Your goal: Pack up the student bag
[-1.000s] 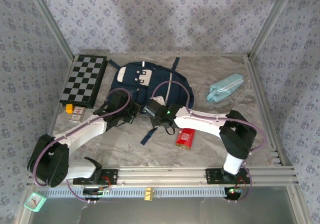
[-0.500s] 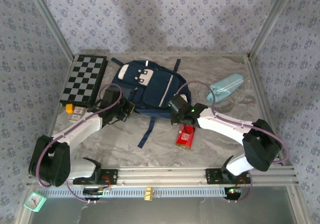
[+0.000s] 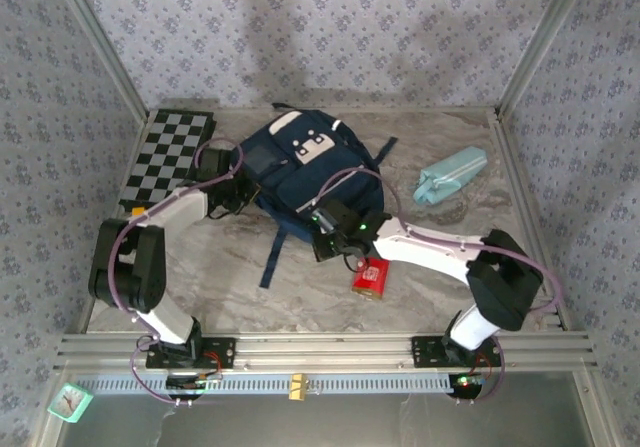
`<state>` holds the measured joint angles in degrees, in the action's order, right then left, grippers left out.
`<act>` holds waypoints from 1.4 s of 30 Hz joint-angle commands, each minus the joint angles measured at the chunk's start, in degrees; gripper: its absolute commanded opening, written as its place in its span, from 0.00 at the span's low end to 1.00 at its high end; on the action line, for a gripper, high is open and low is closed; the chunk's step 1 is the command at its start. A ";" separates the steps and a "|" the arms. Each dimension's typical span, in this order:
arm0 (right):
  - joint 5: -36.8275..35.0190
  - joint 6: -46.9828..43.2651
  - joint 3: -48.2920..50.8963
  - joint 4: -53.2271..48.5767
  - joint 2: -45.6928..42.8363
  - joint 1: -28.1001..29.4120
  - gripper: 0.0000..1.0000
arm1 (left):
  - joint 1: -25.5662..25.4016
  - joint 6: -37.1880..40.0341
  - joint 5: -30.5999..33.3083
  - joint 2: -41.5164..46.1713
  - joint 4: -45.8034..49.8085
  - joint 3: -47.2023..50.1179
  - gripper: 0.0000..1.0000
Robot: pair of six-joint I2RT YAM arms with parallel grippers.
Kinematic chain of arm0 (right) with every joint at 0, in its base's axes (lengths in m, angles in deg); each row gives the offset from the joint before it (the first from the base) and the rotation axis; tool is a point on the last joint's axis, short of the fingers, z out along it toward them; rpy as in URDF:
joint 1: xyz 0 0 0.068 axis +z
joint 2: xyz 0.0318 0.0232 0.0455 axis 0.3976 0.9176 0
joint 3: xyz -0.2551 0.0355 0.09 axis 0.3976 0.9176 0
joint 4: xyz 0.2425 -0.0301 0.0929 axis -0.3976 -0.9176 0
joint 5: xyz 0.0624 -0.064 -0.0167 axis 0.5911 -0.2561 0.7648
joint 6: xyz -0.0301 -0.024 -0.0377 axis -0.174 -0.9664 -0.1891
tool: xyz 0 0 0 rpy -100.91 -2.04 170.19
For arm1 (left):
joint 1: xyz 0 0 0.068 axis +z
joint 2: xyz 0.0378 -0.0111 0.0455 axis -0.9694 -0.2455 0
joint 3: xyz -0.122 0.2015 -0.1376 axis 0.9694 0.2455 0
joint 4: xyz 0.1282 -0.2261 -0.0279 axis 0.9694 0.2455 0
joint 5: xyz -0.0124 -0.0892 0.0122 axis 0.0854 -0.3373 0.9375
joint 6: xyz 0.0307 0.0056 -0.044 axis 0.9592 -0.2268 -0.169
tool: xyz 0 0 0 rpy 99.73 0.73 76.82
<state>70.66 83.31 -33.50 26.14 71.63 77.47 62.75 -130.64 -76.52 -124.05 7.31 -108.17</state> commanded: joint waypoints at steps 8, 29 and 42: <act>1.70 1.40 -4.64 -3.11 3.94 -0.43 0.00 | -1.09 -1.83 -4.28 13.99 -2.52 8.55 0.43; 1.99 2.63 -9.28 -6.06 7.48 1.57 0.00 | -21.58 -32.48 11.04 15.23 -12.23 18.30 0.46; 0.86 2.10 -10.24 -7.72 8.19 1.85 0.00 | -24.48 -34.43 11.94 9.33 -16.48 16.90 0.23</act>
<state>71.80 85.34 -41.52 19.54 79.25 78.38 38.95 -163.30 -66.40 -113.95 -6.46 -89.74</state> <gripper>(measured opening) 0.057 0.249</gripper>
